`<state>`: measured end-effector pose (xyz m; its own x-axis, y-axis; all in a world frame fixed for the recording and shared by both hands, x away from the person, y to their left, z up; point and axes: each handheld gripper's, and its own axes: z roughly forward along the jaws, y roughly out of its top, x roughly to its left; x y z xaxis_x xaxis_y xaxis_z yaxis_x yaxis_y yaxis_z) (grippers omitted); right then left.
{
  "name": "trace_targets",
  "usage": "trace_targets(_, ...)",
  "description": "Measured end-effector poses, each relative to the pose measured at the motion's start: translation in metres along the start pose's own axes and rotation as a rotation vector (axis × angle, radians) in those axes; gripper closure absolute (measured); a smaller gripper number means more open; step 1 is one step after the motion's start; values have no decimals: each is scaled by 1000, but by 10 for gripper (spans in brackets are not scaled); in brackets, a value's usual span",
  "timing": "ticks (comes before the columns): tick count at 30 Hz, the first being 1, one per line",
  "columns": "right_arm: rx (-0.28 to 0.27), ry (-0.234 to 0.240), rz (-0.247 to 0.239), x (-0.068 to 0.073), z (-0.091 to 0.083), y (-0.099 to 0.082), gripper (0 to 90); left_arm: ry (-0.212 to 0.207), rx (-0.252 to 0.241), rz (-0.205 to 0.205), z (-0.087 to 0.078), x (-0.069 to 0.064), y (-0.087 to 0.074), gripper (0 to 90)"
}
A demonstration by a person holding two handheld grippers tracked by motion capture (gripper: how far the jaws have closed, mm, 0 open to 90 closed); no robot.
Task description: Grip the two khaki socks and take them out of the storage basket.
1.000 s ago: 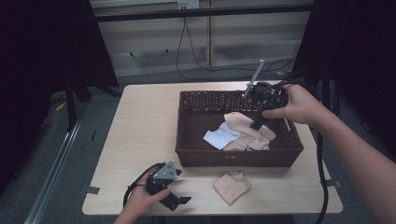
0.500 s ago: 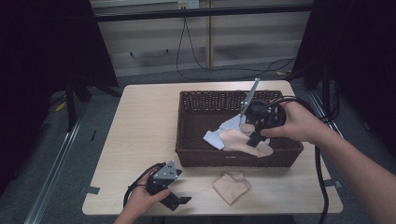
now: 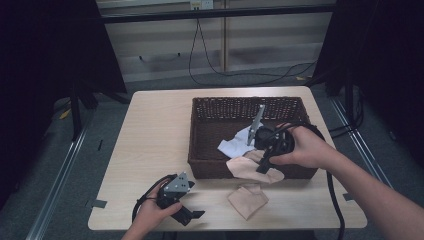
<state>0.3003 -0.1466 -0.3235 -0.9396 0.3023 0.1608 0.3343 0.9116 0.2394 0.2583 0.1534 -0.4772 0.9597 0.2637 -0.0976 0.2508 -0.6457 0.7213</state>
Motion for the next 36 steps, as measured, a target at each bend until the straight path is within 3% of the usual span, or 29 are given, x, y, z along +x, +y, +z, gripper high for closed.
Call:
trace_targets(9, -10, 21, -10, 2, 24, 0, 856, -1, -3, -2, 0, 0, 0, 26)
trace_targets(28, 34, 1, -27, 2, 71, 1, 847, 0, 3, 1, -1, 0, 0, 26)
trace_targets(36, 39, -13, -27, 3, 81, 0, 837, 1, -1, 4, 0, 0, 0, 26)
